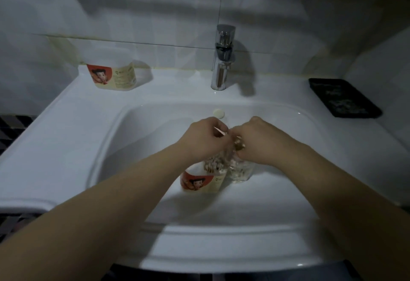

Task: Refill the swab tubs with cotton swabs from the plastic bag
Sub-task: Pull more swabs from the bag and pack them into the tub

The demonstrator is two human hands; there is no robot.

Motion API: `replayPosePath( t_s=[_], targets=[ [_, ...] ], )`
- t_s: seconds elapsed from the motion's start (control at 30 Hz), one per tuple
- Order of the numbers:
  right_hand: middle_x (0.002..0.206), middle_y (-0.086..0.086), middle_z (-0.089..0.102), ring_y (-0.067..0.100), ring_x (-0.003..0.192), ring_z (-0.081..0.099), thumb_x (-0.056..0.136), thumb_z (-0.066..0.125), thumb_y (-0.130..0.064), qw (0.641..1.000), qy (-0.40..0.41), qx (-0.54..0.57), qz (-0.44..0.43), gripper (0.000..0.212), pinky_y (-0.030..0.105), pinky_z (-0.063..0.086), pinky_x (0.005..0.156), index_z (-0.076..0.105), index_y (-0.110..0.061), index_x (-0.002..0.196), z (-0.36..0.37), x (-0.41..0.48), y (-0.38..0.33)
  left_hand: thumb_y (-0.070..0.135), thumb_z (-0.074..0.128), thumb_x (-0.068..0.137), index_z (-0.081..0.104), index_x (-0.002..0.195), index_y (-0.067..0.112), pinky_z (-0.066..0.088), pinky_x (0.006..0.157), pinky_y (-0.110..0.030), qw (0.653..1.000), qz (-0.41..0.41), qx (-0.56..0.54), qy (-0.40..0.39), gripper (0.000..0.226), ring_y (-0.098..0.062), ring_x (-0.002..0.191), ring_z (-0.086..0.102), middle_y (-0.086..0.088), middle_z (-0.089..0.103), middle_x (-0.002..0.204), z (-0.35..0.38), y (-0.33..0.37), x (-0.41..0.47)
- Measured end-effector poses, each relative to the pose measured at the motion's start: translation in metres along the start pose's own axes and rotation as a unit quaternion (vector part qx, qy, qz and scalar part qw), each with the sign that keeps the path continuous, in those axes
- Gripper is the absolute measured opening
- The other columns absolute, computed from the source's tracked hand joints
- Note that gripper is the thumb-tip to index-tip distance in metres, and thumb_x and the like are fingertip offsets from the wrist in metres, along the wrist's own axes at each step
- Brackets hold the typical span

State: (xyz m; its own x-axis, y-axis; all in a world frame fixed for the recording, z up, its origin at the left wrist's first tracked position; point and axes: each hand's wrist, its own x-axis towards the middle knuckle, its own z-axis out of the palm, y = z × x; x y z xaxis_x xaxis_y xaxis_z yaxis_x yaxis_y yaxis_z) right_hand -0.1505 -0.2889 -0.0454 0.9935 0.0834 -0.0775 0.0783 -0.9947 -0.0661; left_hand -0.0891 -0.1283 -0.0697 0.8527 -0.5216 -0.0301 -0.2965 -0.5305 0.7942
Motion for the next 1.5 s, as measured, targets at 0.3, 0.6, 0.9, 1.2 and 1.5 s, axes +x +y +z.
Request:
replayPosePath(
  t_s=[0.3, 0.6, 0.9, 1.2, 1.5],
  targets=[
    [0.093, -0.005, 0.051, 0.022, 0.089, 0.058, 0.094, 0.065, -0.039, 1.000, 0.003, -0.011, -0.001, 0.013, 0.033, 0.045, 0.073, 0.069, -0.031, 0.104, 0.003, 0.007, -0.001, 0.008, 0.068, 0.080, 0.061, 0.077, 0.019, 0.064, 0.076, -0.039, 0.992, -0.071, -0.101, -0.023, 0.013, -0.021, 0.073, 0.069, -0.002, 0.067, 0.076, 0.000, -0.005, 0.013],
    [0.070, -0.001, 0.053, 0.020, 0.066, 0.053, 0.094, 0.061, -0.039, 0.994, -0.086, -0.058, 0.022, 0.027, 0.030, 0.040, 0.062, 0.065, -0.021, 0.075, -0.010, 0.018, -0.019, 0.005, 0.073, 0.073, 0.057, 0.074, 0.023, 0.060, 0.083, -0.043, 0.996, -0.034, -0.084, 0.024, 0.024, -0.024, 0.081, 0.069, 0.005, 0.064, 0.082, 0.007, -0.003, 0.020],
    [0.074, -0.010, 0.066, 0.011, 0.073, 0.062, 0.086, 0.073, -0.018, 0.995, 0.017, 0.083, 0.050, 0.016, 0.024, 0.046, 0.062, 0.081, -0.025, 0.099, -0.010, 0.015, 0.001, 0.003, 0.068, 0.074, 0.051, 0.083, 0.018, 0.042, 0.060, -0.016, 0.986, 0.125, -0.031, 0.109, 0.024, -0.017, 0.078, 0.063, -0.003, 0.063, 0.091, 0.006, 0.009, 0.014],
    [0.068, -0.007, 0.072, 0.009, 0.069, 0.068, 0.081, 0.081, -0.021, 0.966, 0.106, 0.230, 0.041, 0.013, 0.030, 0.056, 0.074, 0.083, -0.031, 0.089, -0.010, 0.005, 0.020, 0.020, 0.064, 0.083, 0.052, 0.083, 0.024, 0.056, 0.071, -0.035, 0.995, 0.076, -0.013, 0.065, 0.013, -0.019, 0.077, 0.071, 0.004, 0.071, 0.085, 0.010, -0.004, 0.012],
    [0.073, 0.002, 0.076, 0.014, 0.062, 0.074, 0.083, 0.082, -0.009, 0.933, 0.117, 0.340, 0.024, 0.013, 0.031, 0.063, 0.073, 0.081, -0.021, 0.087, -0.015, 0.006, 0.031, 0.031, 0.068, 0.088, 0.056, 0.109, 0.029, 0.037, 0.060, -0.006, 0.998, 0.055, 0.029, 0.013, 0.024, -0.003, 0.086, 0.062, 0.013, 0.066, 0.098, 0.010, 0.000, 0.017]
  ],
)
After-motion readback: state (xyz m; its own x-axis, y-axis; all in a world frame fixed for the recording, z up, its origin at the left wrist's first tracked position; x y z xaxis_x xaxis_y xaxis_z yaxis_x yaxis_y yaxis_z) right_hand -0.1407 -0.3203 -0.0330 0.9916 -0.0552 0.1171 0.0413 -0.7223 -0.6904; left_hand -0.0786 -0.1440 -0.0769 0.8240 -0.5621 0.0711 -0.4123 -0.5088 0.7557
